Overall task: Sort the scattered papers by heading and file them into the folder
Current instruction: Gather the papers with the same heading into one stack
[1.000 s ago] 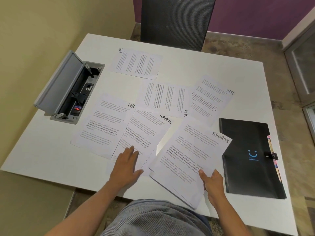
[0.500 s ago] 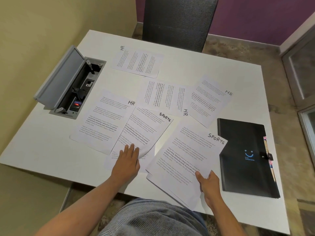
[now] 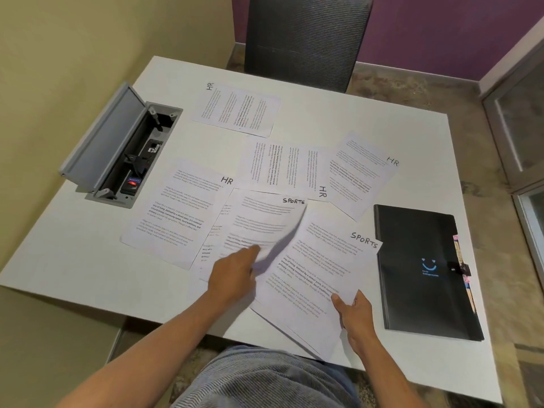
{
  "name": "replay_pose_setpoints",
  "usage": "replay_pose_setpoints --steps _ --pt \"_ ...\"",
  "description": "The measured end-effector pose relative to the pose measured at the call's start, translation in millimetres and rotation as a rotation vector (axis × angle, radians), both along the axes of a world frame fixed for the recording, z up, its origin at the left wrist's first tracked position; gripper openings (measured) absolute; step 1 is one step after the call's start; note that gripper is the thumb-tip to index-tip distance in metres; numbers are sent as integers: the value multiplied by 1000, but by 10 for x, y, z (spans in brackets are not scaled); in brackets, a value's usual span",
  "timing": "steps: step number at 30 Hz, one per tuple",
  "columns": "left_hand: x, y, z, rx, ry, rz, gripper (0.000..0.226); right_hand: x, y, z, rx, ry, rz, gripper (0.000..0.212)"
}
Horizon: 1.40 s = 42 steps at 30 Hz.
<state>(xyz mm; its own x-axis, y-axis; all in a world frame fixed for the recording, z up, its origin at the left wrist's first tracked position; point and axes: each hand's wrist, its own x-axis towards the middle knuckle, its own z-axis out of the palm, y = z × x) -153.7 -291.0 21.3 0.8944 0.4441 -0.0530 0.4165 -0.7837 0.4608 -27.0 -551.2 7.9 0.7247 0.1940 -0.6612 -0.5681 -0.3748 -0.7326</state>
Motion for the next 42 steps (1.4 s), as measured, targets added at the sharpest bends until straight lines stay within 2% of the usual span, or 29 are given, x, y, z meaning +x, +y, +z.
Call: replay_pose_setpoints --steps 3,8,11,15,18,20,22,24,26,28,30,33,37,42 --pt "70 -284 115 -51 1 -203 48 -26 64 -37 -5 23 24 41" --pt "193 -545 42 -153 205 -511 43 -70 156 -36 42 89 -2 37" --pt "206 -609 -62 -209 284 -595 45 -75 219 60 94 136 -119 27" --pt "188 -649 -140 -235 350 -653 47 -92 212 37 127 171 -273 59" --pt "166 -685 -170 -222 363 -667 46 -105 224 51 179 172 -276 49" --pt "155 -713 -152 -244 385 -683 47 -114 238 43 127 129 -207 41" --pt "155 -698 -102 -264 377 -666 61 -127 232 -1 38 63 -154 48" --pt "156 -625 -50 -297 283 -540 66 -121 210 -36 -53 8 -118 52" --pt "121 -488 -104 -311 140 -357 60 -103 166 -70 -87 -15 -98 52" --pt "55 -336 -234 -208 49 -251 46 -72 97 -83 -98 -36 -90 51" --pt "-35 -199 -380 -80 36 -203 34 -30 -1 -73 -102 -64 -88 49" --pt "-159 -96 -417 -11 169 -235 50 33 -170 -32 -116 -128 -84 50" --pt "-259 -211 -454 13 472 -160 78 91 -372 -47 -157 -169 -128 51" --pt "-207 -389 -511 40 578 -116 94 129 -573 -87 -171 -160 -213 48"
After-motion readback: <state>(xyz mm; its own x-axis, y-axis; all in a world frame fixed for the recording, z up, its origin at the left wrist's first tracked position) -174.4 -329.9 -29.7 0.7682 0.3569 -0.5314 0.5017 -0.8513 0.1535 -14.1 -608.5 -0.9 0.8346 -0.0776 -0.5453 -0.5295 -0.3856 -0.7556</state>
